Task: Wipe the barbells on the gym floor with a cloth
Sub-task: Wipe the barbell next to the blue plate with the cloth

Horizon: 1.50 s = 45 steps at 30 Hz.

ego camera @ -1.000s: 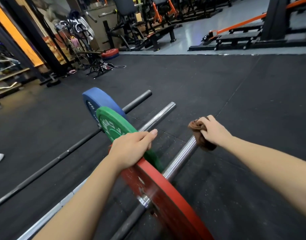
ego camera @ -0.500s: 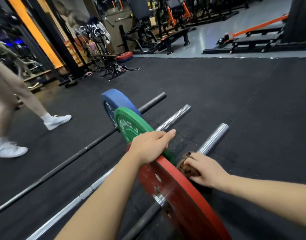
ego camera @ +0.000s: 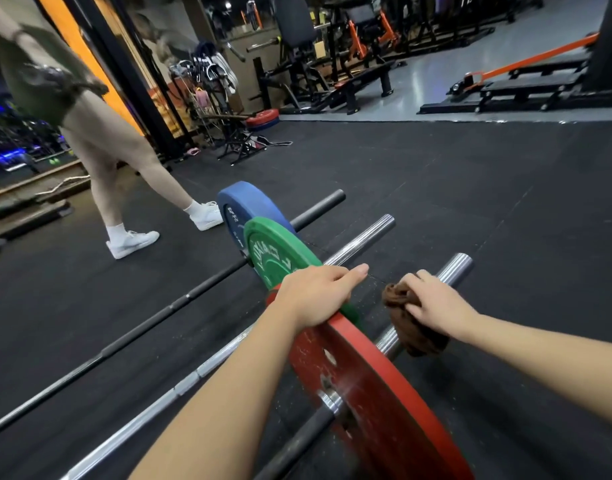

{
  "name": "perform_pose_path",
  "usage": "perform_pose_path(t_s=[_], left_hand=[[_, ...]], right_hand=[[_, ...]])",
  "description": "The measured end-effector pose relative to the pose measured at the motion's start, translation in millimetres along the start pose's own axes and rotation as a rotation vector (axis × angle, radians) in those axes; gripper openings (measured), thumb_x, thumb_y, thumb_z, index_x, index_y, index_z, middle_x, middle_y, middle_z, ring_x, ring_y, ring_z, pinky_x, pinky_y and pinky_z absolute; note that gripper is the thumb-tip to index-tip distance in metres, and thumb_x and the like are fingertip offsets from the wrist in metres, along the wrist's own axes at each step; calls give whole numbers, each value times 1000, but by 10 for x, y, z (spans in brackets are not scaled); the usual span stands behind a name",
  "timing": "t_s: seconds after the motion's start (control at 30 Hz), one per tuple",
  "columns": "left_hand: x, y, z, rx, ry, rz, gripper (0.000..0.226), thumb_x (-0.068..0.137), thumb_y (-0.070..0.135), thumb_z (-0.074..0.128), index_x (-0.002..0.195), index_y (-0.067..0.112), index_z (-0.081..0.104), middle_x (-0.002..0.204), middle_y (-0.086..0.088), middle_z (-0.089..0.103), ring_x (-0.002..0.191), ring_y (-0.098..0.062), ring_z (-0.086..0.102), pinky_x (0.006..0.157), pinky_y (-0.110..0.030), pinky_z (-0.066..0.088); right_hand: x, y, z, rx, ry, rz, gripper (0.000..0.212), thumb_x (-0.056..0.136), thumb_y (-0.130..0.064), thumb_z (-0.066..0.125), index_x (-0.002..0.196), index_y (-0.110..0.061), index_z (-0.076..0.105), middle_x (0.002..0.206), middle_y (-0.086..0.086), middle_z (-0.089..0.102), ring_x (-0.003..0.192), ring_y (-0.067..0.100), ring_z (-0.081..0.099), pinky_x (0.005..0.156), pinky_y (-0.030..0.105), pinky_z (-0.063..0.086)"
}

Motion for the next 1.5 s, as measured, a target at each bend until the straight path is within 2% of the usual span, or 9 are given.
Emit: perform_pose_path(t_s=[0.27,0.5,0.7,0.97,1.07,1.23,1.33,1.43,1.5], left_hand=[[63,-63,31,12,-10,-6,71,92,82,22,73,23,57,63,11,61,80,-15,64,96,-40,48],[55,-43,35,48,-40,4,77,88,85,17,76,21,59,67,9,63,84,-17,64,98,-42,47],[33,-11,42,80,-52,6,80,91,84,12,79,21,60,72,9,64,91,-19,64,101,-41,45],[-40,102,26,109,-73,22,79,96,79,13,85,18,62,81,6,68,95,-21,63,100,-42,45],[-18,97,39,128,-105,4,81,94,82,14,86,17,63,85,5,69,95,-22,64,100,-42,45],[21,201,-20,204,-297,-73,76,92,85,16,77,26,60,88,9,67,109,-22,64,109,-41,40],[42,262,-19,218,-407,-134,91,86,90,9,74,24,70,94,5,68,108,-24,63,114,-42,35],[61,298,9,207,-402,-171,101,86,90,3,96,23,78,115,-1,71,121,-27,60,118,-45,30],[71,314,40,173,-361,-188,101,89,85,-1,91,22,78,97,6,73,108,-25,62,117,-43,32]], right_hand=[[-381,-611,433,184,-52,-237,43,76,-14,65,116,-25,56,110,-8,47,104,15,49,92,30,44],[-613,-636,454,246,-112,-354,44,87,-17,65,129,-25,57,120,-7,52,113,9,50,101,10,32],[-655,-659,359,69,-197,-473,42,93,-18,61,134,-18,53,131,8,51,118,27,51,100,38,46],[-350,-336,181,9,-63,-270,43,82,-21,65,124,-24,54,113,-3,47,107,20,52,94,34,45],[-491,-538,382,109,-72,-317,41,85,-21,62,124,-30,52,113,-9,41,104,11,45,93,27,43],[-644,-743,422,170,-110,-434,23,99,-30,56,120,-31,48,118,1,47,107,18,48,97,36,45],[-617,-707,250,121,-142,-468,34,90,-35,62,120,-30,47,111,1,49,103,19,49,95,28,41],[-525,-547,225,-31,-187,-433,53,83,-46,61,132,-33,48,121,-6,51,120,14,48,117,40,20],[-478,-488,258,-35,-223,-472,54,82,-43,67,132,-28,49,118,-4,50,113,16,50,112,40,37]])
Point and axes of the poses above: each hand's wrist, its own x-axis towards the middle knuckle, its own z-axis out of the palm, y = z × x, the point moved 2 cm from there along x, towards the middle knuckle
